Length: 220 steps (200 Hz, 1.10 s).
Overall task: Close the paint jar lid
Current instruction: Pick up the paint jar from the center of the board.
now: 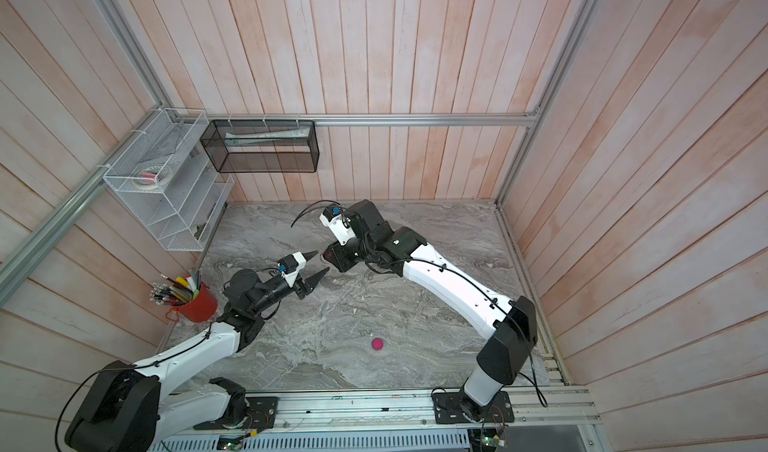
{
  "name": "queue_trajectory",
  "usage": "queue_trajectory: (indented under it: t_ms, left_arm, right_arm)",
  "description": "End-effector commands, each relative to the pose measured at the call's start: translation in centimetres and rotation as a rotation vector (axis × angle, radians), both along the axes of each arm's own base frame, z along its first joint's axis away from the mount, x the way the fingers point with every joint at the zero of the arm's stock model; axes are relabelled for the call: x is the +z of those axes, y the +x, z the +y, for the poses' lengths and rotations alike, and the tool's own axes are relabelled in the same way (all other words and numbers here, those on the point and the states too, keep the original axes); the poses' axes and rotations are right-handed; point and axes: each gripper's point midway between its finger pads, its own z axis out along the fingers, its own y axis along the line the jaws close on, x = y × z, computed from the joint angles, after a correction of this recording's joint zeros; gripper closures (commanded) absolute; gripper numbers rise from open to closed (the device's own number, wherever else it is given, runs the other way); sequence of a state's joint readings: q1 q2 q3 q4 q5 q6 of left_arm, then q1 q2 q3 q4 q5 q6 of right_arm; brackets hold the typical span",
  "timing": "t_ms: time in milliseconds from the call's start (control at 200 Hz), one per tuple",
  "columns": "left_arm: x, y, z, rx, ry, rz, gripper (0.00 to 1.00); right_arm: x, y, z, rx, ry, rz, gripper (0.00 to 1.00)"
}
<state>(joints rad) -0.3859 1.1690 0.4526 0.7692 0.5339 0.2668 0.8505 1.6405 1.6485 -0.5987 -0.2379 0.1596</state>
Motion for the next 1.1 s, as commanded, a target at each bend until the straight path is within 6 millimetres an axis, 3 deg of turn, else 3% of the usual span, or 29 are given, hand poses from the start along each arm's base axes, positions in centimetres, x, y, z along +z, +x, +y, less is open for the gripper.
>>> queue_trajectory:
  t_ms: [0, 1095]
  left_arm:
    - [1.2, 0.2, -0.1, 0.006, -0.001, -0.029, 0.43]
    - [0.5, 0.3, -0.4, 0.016, 0.103, -0.052, 0.56]
  right_arm:
    - [0.3, -0.3, 0.9, 0.026, 0.007, 0.003, 0.69]
    - [-1.0, -0.5, 1.9, 0.063, -0.031, 0.030, 0.69]
